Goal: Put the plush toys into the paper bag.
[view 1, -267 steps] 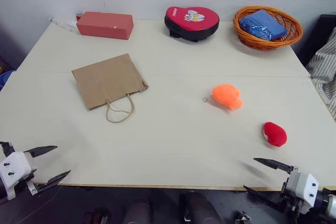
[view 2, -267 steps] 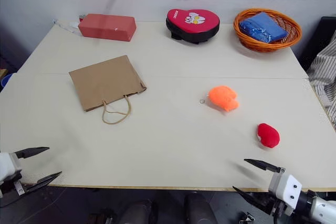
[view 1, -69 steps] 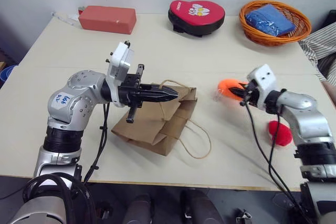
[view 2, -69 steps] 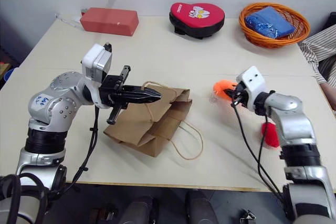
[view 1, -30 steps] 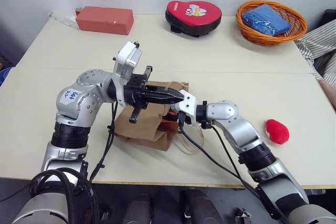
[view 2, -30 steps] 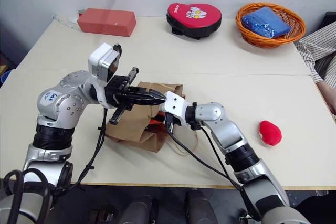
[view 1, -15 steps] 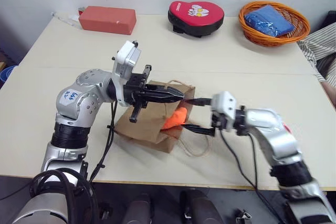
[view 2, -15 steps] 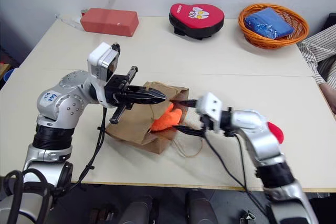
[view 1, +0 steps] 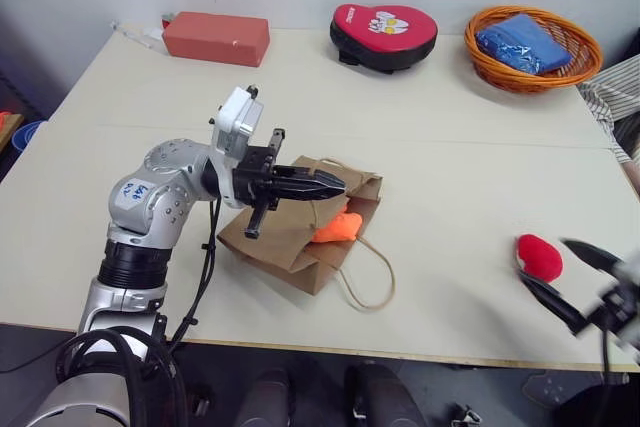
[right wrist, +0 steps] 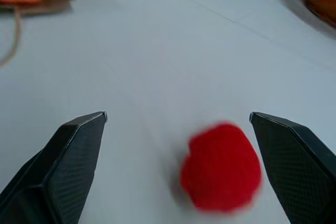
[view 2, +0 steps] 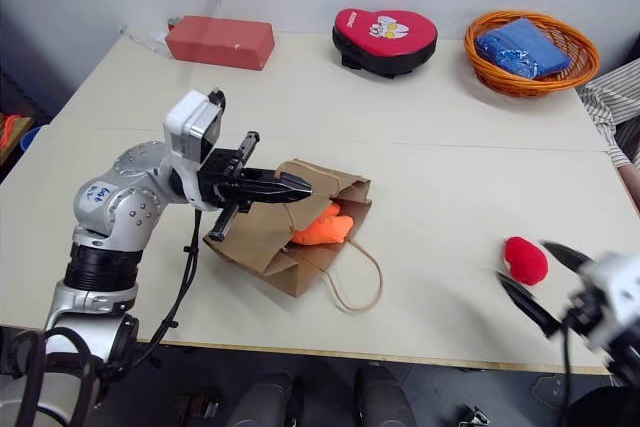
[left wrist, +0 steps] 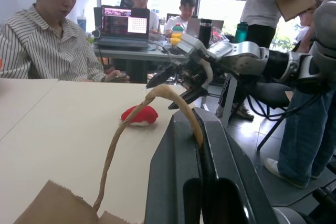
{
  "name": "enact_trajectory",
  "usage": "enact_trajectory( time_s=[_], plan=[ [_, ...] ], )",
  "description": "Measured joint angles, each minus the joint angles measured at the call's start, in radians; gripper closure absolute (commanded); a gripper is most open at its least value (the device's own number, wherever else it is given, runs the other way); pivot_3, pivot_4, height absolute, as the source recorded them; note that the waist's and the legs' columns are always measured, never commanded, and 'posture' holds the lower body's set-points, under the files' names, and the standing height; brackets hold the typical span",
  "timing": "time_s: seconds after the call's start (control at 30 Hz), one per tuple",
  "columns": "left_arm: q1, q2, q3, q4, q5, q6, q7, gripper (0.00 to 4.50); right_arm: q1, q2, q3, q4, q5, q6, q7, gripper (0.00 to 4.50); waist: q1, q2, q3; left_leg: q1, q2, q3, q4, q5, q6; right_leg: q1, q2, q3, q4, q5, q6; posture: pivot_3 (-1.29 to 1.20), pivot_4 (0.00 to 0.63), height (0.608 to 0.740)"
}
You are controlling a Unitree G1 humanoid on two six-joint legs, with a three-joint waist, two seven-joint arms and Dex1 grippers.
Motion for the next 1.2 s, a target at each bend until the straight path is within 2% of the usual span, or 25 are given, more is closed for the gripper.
enact_trajectory(
  time_s=[0.1, 0.27, 0.47, 0.6, 0.7, 0.83, 0.93, 1.0, 1.07, 1.2],
  plan=[
    [-0.002, -0.017, -0.006, 0.014, 0.0, -0.004, -0.007, 4.5, 0.081, 0.064, -0.059, -0.002, 0.01, -0.031, -0.025, 0.01, -0.013, 0.0, 0.0, 0.003, 0.0, 0.002, -0.001, 0.0, 0.0, 0.001, 0.001, 0.003, 0.001, 0.0, 0.0, 0.0, 0.15, 0.74],
    [-0.003, -0.023, -0.013, 0.022, 0.004, -0.01, -0.008, 4.5, 0.123, 0.124, -0.046, -0.005, 0.024, -0.031, -0.078, 0.01, -0.025, 0.002, -0.001, 0.003, 0.0, 0.002, -0.002, 0.0, -0.001, 0.0, 0.001, 0.003, 0.001, 0.0, 0.0, 0.0, 0.15, 0.74],
    [-0.005, -0.031, -0.015, 0.022, 0.01, -0.011, -0.004, 4.5, -0.083, -0.083, 0.102, 0.002, 0.005, 0.183, -0.181, 0.01, -0.028, 0.002, -0.001, 0.004, 0.0, 0.003, -0.001, 0.001, -0.001, 0.0, 0.001, 0.004, 0.003, 0.001, 0.001, 0.0, 0.15, 0.74],
    [-0.006, -0.037, -0.017, 0.02, 0.011, -0.011, 0.006, 4.5, -0.197, -0.172, 0.219, 0.084, -0.034, 0.266, -0.196, 0.87, -0.007, 0.003, -0.001, 0.0, 0.0, 0.0, -0.002, 0.001, -0.001, -0.002, 0.001, 0.003, 0.001, 0.0, 0.001, 0.0, 0.15, 0.74],
    [-0.005, -0.034, -0.015, 0.018, 0.011, -0.01, 0.011, 4.5, -0.307, -0.2, 0.29, 0.206, -0.089, 0.261, -0.21, 1.99, -0.002, 0.003, -0.001, -0.001, 0.0, 0.002, 0.001, 0.0, 0.0, -0.002, 0.0, 0.003, 0.0, 0.0, 0.001, 0.0, 0.15, 0.74],
    [-0.005, -0.03, -0.014, 0.016, 0.011, -0.01, 0.016, 4.5, -0.344, -0.234, 0.319, 0.248, -0.116, 0.226, -0.191, 3.34, -0.001, 0.002, -0.001, -0.001, 0.0, 0.001, 0.002, 0.0, 0.0, -0.001, 0.001, 0.003, 0.0, 0.0, 0.001, 0.0, 0.15, 0.74],
    [-0.005, -0.021, -0.011, 0.014, 0.011, -0.009, 0.016, 4.5, -0.376, -0.228, 0.323, 0.222, -0.052, 0.197, -0.113, 4.2, -0.008, 0.002, -0.001, 0.0, 0.0, 0.002, 0.002, 0.0, 0.0, -0.001, 0.001, 0.004, 0.001, 0.001, 0.001, 0.0, 0.15, 0.74],
    [-0.005, -0.018, -0.01, 0.014, 0.011, -0.007, 0.016, 4.5, -0.385, -0.228, 0.34, 0.129, 0.035, 0.217, -0.046, 4.45, -0.011, 0.003, -0.001, 0.0, 0.001, 0.001, 0.002, 0.0, 0.0, -0.002, 0.002, 0.003, 0.002, 0.001, 0.001, 0.0, 0.15, 0.74],
    [-0.005, -0.016, -0.009, 0.014, 0.011, -0.006, 0.016, 4.5, -0.446, -0.228, 0.413, 0.003, 0.124, 0.275, -0.014, 4.45, -0.018, 0.002, -0.001, 0.0, 0.001, 0.001, 0.002, 0.0, -0.001, -0.002, 0.002, 0.003, 0.003, 0.001, 0.001, 0.0, 0.15, 0.74],
    [-0.008, -0.017, -0.008, 0.015, 0.011, -0.006, 0.016, 4.5, -0.62, -0.169, 0.621, -0.135, 0.183, 0.41, -0.091, 4.45, -0.024, 0.002, -0.001, -0.001, 0.001, -0.001, 0.003, 0.001, -0.001, -0.002, 0.001, 0.002, 0.003, 0.001, 0.001, 0.0, 0.15, 0.74]
  ],
)
